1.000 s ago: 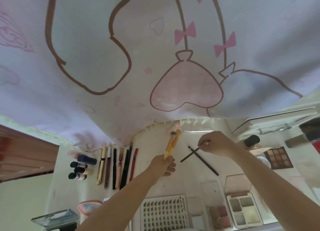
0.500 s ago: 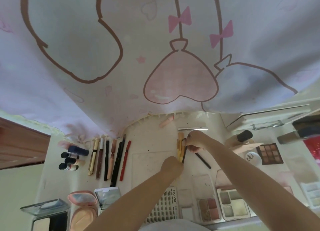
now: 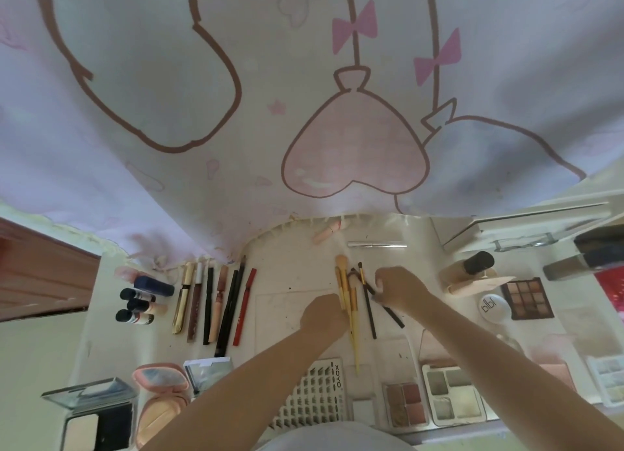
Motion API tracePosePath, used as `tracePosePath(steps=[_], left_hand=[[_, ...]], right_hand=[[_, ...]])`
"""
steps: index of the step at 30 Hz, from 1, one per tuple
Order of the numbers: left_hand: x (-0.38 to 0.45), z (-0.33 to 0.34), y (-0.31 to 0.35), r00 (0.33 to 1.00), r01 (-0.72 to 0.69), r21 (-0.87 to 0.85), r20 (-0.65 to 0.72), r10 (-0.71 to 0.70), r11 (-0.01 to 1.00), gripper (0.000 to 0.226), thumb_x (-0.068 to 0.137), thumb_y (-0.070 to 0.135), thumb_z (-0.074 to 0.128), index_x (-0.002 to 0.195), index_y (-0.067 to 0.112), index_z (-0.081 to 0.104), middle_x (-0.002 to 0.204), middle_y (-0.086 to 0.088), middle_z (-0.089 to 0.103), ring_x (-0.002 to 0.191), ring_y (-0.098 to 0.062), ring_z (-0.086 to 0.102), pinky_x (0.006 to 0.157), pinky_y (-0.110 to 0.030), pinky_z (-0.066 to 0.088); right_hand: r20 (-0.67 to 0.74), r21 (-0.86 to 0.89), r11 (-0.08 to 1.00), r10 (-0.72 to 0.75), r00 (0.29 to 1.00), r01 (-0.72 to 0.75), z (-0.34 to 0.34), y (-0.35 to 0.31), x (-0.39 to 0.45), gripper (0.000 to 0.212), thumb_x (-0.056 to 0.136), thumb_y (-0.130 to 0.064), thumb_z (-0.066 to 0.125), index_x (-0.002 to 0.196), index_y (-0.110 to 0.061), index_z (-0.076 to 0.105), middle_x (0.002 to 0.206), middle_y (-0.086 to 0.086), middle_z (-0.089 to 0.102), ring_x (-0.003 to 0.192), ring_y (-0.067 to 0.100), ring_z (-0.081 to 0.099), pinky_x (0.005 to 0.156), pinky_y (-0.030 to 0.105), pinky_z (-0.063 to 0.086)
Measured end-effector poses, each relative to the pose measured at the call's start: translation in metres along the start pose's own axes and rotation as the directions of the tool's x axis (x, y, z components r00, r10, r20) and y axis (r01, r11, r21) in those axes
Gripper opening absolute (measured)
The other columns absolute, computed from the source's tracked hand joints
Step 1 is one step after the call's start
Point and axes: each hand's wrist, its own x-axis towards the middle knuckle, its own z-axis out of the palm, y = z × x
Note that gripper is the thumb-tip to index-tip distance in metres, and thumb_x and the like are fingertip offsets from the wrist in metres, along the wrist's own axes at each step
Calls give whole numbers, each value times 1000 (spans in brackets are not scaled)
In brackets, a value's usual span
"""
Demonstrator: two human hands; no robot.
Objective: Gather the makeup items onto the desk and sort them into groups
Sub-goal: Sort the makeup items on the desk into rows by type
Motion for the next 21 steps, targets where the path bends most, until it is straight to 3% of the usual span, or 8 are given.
tracePosePath(steps=[3, 7, 12, 15, 18, 20, 21], left_hand=[[2, 0, -5, 999, -31, 32, -18, 32, 999, 28, 93, 20, 35, 109, 6, 53, 117, -9, 56, 111, -25, 51, 85, -28, 39], [5, -2, -11, 999, -45, 41, -25, 46, 998, 19, 94, 21, 35, 99, 11, 50, 109, -7, 56, 108, -23, 52, 77, -24, 35], [3, -12, -11, 994, -67, 32, -88, 70, 997, 28, 93, 21, 37, 112, 7, 52, 117, -8, 57, 106, -22, 53, 78, -25, 39], [-1, -27, -11, 974, -164, -28, -165, 157, 986, 36, 94, 25, 41, 128, 12, 43, 127, -6, 49, 115, -20, 49, 92, -25, 39], [-13, -51, -7, 891, -384, 6, -260, 373, 923, 47, 93, 29, 46, 136, 14, 34, 133, -3, 42, 122, -17, 42, 100, -23, 32], [-24, -69, -4, 817, -500, 98, -276, 506, 860, 39, 94, 28, 44, 130, 13, 41, 123, -2, 47, 114, -15, 46, 92, -16, 32], [-29, -78, -3, 790, -533, 138, -272, 549, 835, 31, 95, 27, 41, 121, 12, 48, 108, -2, 51, 101, -16, 50, 81, -12, 33]], right_hand=[[26, -77, 995, 58, 998, -56, 14, 0, -8, 19, 88, -14, 49, 105, -9, 55, 106, 6, 57, 98, 20, 56, 76, 22, 41], [-70, -116, 984, 131, 989, -138, 4, 1, -15, 22, 84, -14, 47, 103, -10, 56, 98, 3, 58, 93, 18, 58, 68, 20, 41], [-168, -191, 977, 67, 983, -100, -27, -7, -28, 22, 85, -11, 44, 103, -9, 58, 98, 3, 58, 87, 17, 58, 64, 21, 41], [-226, -225, 974, -58, 972, 6, -49, -3, -38, 25, 91, -13, 40, 108, -11, 58, 97, 4, 55, 90, 18, 56, 70, 23, 41], [-171, -118, 966, -246, 954, 228, -71, -6, -51, 27, 95, -22, 38, 114, -18, 59, 107, 2, 60, 100, 15, 53, 79, 20, 35], [-124, -61, 938, -346, 930, 341, -82, -17, -59, 27, 95, -21, 40, 112, -16, 60, 104, 2, 61, 94, 12, 51, 77, 18, 33], [-100, -52, 927, -374, 922, 371, -87, -23, -62, 26, 95, -21, 39, 109, -14, 61, 101, 3, 61, 92, 14, 52, 77, 19, 35]])
